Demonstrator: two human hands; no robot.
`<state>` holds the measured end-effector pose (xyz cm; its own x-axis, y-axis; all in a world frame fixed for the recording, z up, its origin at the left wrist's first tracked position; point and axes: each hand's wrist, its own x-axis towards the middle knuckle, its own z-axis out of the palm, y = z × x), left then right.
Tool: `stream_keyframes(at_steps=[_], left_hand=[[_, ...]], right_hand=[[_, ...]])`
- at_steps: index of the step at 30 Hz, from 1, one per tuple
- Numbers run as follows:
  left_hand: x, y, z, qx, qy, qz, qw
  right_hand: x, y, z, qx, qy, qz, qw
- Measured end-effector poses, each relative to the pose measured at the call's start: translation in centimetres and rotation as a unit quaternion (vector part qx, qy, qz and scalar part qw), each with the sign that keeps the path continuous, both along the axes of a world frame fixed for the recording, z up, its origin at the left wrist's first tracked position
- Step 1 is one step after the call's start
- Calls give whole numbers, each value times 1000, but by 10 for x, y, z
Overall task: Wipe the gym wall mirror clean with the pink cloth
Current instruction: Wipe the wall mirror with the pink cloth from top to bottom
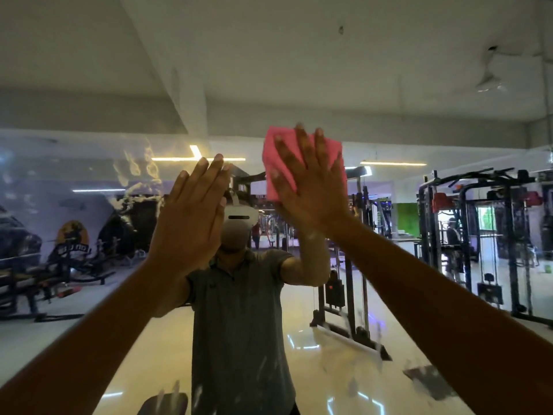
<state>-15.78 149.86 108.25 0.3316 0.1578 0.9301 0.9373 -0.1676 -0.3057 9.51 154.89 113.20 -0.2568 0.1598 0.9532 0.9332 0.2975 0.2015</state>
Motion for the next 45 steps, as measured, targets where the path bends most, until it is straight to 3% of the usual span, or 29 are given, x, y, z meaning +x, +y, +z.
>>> stream_keyframes(at_steps=[2, 5, 6, 10, 16, 20, 21, 23, 26, 30, 31, 35, 37, 41, 43, 45], left_hand=[[0, 0, -1, 6, -5, -4, 1000], [-3, 2, 1, 6, 6, -4, 1000], [-5, 2, 1, 4, 9, 0, 1000], [-5, 4, 1, 4, 7, 1, 1000], [4, 0, -2, 4, -23, -8, 1000], [19, 3, -8, 7, -65, 1, 998], [22, 6, -11, 7, -68, 8, 998], [24, 10, -15, 5, -65, 20, 998], [16, 8, -10, -4, -41, 29, 999], [26, -1, -13, 3, -35, 12, 999], [33, 0, -14, 3, -24, 14, 1000], [52, 7, -17, -18, -15, 17, 1000], [53, 4, -21, -23, -23, 14, 999], [69, -2, -25, -12, -33, 12, 999], [82, 5, -18, -9, -20, 11, 1000], [90, 14, -7, 4, -3, 35, 999]], right_hand=[[-26, -10, -9, 7, -35, 17, 999], [-2, -2, -42, 35, -201, 9, 979], [12, 3, -38, 35, -197, 11, 980], [6, 7, -17, 1, -7, 32, 999], [27, 8, -54, 17, -180, 37, 983], [5, 8, -33, 7, 11, 31, 999], [-10, 3, -43, 2, 19, 29, 999], [-19, -6, -83, -6, -52, 50, 997], [34, 4, -125, -15, -135, 53, 989], [45, 15, -85, -20, 68, 25, 997], [28, 10, -85, -24, 76, 27, 996], [28, 2, -136, -27, -102, 68, 992], [71, 15, -133, -23, -63, 43, 997], [81, 27, -63, -43, 140, 9, 989], [54, 19, -57, -26, 121, 9, 992], [52, 16, -81, -10, 20, 35, 999]])
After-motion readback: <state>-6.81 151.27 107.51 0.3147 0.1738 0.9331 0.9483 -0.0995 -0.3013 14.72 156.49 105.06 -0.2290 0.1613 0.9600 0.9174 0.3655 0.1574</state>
